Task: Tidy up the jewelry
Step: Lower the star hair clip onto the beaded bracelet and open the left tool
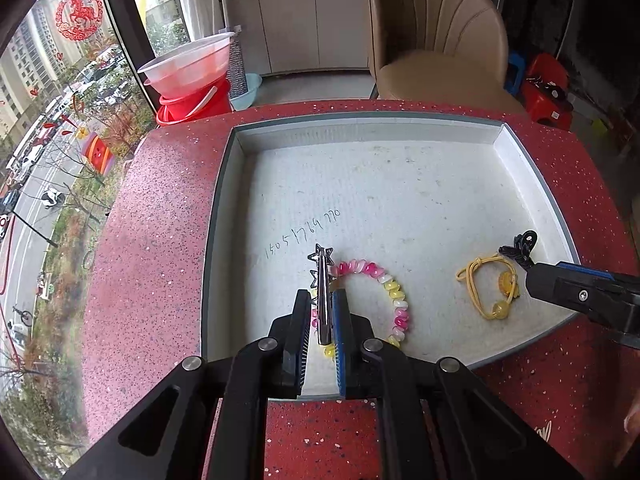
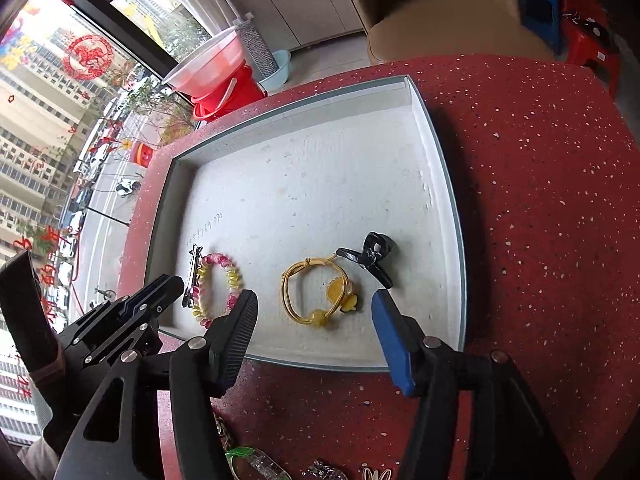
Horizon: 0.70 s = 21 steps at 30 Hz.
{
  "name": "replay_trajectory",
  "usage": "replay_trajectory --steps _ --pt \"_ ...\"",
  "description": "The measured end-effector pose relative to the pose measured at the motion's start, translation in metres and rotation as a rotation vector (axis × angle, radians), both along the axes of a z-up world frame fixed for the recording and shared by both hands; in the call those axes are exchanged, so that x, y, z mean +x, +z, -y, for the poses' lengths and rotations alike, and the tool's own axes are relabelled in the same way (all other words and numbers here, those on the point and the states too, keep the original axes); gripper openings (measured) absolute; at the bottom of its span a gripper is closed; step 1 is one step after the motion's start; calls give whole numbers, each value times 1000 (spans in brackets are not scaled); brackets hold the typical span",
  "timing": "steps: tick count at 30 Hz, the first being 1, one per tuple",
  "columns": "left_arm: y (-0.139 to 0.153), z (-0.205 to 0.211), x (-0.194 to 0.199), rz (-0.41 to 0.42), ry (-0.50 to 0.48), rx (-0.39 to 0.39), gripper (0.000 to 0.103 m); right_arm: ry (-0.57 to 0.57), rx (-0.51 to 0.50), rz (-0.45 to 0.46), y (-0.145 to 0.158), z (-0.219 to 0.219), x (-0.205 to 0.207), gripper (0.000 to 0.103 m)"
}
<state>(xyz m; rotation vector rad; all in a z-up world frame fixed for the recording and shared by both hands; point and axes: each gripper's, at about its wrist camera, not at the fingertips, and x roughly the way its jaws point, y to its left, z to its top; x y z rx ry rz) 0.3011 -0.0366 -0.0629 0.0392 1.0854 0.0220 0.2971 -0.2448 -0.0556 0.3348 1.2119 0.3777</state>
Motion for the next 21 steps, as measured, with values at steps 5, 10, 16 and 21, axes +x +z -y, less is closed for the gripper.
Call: replay_trajectory --steps 5,10,16,21 --pt "13 -4 -12 63 34 -19 103 -8 9 11 9 2 -14 64" --pt "25 -1 -23 81 7 -12 103 -22 15 17 14 9 -30 74" --pt "31 -10 -43 75 75 11 103 -38 24 33 21 15 -58 85" --pt "29 -18 -64 54 91 37 103 -61 32 51 25 20 -81 87"
